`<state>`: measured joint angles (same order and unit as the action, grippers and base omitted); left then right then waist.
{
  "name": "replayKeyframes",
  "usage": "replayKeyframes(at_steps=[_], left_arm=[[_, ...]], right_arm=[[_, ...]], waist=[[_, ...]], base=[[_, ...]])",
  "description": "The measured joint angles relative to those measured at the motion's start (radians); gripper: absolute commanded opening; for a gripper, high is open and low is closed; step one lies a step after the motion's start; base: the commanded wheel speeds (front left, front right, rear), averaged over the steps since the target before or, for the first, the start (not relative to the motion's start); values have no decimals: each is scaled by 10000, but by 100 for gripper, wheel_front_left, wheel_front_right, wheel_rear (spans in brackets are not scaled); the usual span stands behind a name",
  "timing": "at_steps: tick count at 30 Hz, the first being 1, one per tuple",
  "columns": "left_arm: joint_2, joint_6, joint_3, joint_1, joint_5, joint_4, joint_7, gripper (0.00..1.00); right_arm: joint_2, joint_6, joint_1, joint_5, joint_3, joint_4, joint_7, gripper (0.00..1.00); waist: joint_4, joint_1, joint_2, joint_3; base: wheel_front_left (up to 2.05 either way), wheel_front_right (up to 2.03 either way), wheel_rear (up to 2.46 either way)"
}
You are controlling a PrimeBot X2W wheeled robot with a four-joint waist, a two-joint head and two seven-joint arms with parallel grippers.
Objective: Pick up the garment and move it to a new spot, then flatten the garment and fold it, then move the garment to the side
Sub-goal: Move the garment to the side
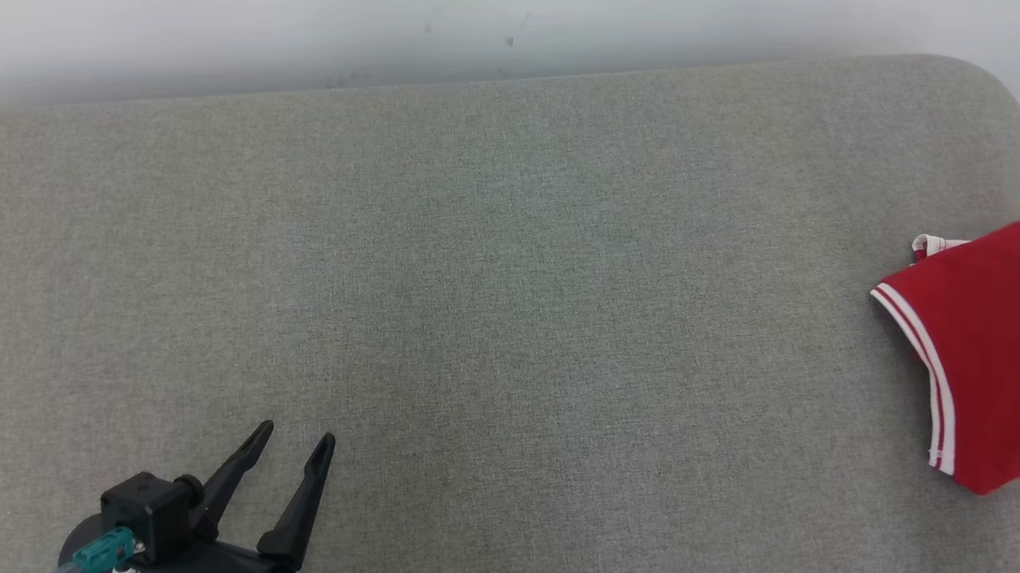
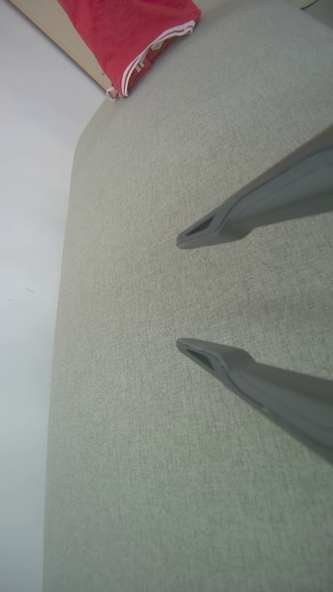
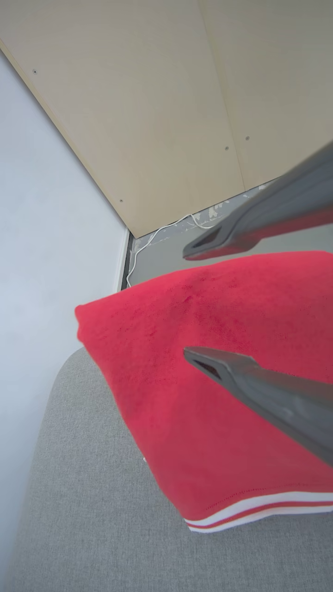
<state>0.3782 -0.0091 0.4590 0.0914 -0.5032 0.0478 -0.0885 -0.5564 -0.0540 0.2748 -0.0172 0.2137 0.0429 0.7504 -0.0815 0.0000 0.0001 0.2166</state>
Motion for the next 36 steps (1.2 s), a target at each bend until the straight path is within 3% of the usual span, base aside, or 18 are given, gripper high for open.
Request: replayKeyframes(at_steps=[15,21,26,36], left_arm=[[17,0,67,58,17,-13,92,100],[13,0,94,209,148,-2,71,100],[-44,104,52,214,339,0,-123,100],[-297,623,-222,199,416,249,-593,100]], right_arm=[[437,-123,47,-240,-6,-508,-871,100],[1626,-174,195,-1206,-140,-418,-1492,100],[2410,63,172,-2111,-337,-90,-2535,100],[3714,182,-942,-2658,-472,512,-4867,100]], waist=[[-55,0,0,-54],[15,0,0,-248],[103,0,0,-451],[296,0,-1,-1075]], base=[[0,0,0],[0,0,0],[0,0,0],[0,0,0]])
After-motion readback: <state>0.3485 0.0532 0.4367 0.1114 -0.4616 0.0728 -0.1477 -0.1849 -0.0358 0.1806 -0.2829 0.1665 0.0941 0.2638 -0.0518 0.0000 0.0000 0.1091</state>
